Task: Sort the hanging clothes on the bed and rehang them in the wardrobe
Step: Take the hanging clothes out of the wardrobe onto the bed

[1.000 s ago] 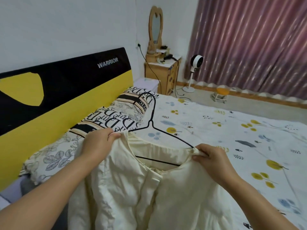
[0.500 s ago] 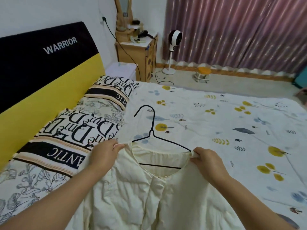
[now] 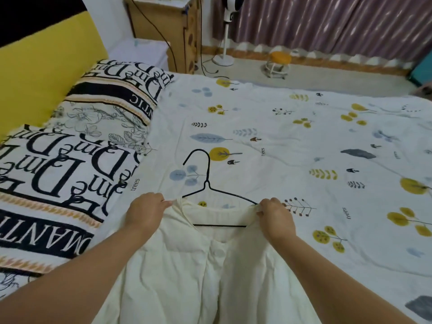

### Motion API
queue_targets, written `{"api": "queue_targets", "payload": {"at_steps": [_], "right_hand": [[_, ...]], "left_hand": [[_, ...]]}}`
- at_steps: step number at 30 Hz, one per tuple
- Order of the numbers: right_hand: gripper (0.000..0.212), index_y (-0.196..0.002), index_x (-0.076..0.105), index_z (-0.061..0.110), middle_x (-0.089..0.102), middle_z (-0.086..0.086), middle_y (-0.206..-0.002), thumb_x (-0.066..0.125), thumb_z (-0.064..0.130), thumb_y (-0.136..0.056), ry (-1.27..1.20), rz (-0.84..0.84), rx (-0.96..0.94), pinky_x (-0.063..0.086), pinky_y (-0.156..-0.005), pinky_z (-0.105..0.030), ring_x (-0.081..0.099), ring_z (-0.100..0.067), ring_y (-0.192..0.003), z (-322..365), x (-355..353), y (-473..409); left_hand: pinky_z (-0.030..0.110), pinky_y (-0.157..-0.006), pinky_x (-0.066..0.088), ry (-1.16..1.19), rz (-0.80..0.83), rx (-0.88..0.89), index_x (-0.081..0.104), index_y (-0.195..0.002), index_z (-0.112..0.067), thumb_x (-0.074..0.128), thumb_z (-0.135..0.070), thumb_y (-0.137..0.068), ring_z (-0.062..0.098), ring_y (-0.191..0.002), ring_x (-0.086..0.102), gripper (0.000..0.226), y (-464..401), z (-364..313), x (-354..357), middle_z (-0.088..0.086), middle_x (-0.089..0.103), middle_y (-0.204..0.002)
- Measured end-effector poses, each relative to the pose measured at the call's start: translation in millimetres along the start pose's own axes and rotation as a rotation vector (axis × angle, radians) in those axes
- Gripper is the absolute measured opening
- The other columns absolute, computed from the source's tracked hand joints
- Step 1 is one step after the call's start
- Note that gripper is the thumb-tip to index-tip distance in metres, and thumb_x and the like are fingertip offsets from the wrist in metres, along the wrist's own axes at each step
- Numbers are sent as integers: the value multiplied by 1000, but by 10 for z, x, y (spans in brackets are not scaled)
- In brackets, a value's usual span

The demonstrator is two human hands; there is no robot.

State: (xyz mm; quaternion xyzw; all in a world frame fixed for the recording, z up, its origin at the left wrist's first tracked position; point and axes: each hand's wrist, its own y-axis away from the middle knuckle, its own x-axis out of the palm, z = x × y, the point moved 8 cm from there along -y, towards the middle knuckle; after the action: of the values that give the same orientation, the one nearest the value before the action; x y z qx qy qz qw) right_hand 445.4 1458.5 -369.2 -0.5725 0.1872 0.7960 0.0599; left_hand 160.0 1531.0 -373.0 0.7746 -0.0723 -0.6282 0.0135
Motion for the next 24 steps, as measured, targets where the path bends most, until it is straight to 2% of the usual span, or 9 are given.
{"api": "queue_targets", "payload": {"at_steps": [3, 6, 8, 12, 16, 24], "right_hand": [[30, -115, 51, 6, 49, -12, -115, 37, 2, -88, -40, 75, 13, 42, -81, -33, 54, -32, -100, -49, 303, -68], [45, -132, 42, 9, 41, -10, -132, 37, 0, -88, -66, 148, -20, 40, -93, -32, 49, -29, -115, -58, 529, -18], [49, -137, 38, 10, 37, -8, -138, 37, 1, -89, -57, 191, -41, 39, -97, -31, 46, -27, -121, -54, 621, 52], [48, -137, 41, 15, 40, -5, -138, 37, 4, -91, -13, 283, -75, 38, -98, -30, 44, -24, -124, -13, 635, 240], [39, -136, 44, 17, 45, -5, -136, 40, 17, -96, 48, 369, -141, 36, -97, -28, 45, -23, -123, 141, 385, 482], [33, -125, 52, 12, 55, -11, -127, 41, 25, -98, 207, 351, -340, 40, -93, -32, 49, -27, -118, 634, -587, 1019]], "left_hand": [[28, -75, 37, 83, 59, -18, 61, -105, -6, 42, -28, -98, 25, -97, 58, 31, -72, 84, 331, 11, 64, -105], [27, -94, 35, 233, 171, -27, 47, -131, -9, 44, -23, -97, 24, -119, 49, 37, 25, 106, 628, 10, 48, -133], [26, -99, 32, 250, 234, -25, 40, -137, -12, 45, -23, -97, 21, -126, 44, 41, 137, 73, 726, 6, 41, -142], [24, -98, 32, 163, 385, 32, 40, -136, -15, 42, -28, -98, 19, -126, 44, 41, 342, -68, 732, 4, 43, -140], [21, -90, 35, 143, 519, 86, 44, -133, -18, 42, -31, -98, 15, -119, 48, 37, 524, -256, 437, 0, 48, -136], [24, -88, 40, 142, 475, 153, 53, -124, -20, 44, -32, -96, 16, -108, 53, 32, 949, -632, -784, -1, 57, -123]]}}
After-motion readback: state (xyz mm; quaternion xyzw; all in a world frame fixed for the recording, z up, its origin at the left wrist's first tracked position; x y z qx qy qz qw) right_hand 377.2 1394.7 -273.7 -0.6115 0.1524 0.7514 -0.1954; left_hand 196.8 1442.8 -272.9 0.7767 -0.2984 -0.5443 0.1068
